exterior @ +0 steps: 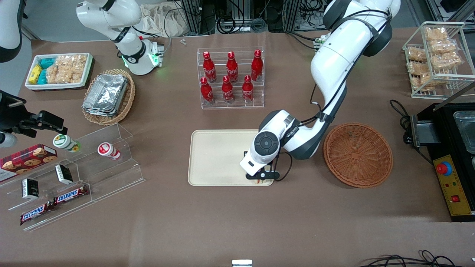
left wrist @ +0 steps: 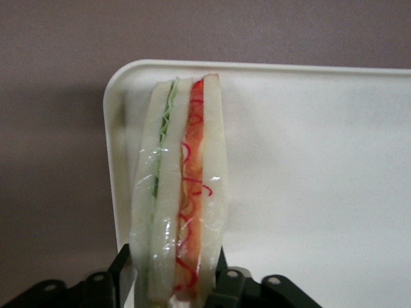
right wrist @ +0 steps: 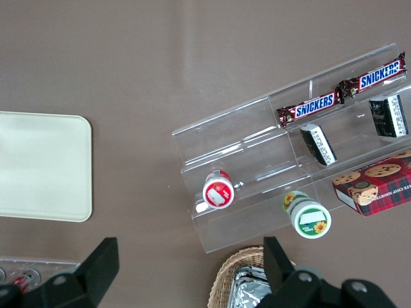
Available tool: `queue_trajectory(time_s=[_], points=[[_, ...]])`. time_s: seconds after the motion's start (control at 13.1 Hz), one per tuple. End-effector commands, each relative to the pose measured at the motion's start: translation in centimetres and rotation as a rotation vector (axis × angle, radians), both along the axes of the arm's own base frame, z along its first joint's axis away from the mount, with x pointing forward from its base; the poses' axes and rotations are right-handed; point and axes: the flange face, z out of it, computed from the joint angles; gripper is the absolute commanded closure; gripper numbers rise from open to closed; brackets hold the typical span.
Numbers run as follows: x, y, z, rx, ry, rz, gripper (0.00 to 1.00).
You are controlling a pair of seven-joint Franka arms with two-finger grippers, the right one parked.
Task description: Place sandwich from basket to tray
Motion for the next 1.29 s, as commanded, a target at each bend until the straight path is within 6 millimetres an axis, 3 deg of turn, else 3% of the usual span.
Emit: queue_trajectory(time_s=[0.0, 0.23, 0.46, 0.91, 1.22], points=[[0.3, 1.8, 4.9, 0.063, -0.016, 0.026, 0.00], [1.8, 6.9, 13.3, 0.115, -0.053, 0.088, 0.00], [3.1, 15.6, 20.5, 0.124, -0.121, 0.196, 0.00], [0.1, 28.8, 27.7, 0.143, -0.185, 0.230, 0.00], [-2.3, 34.6, 30.7, 0.071, -0.187, 0.196, 0.00]])
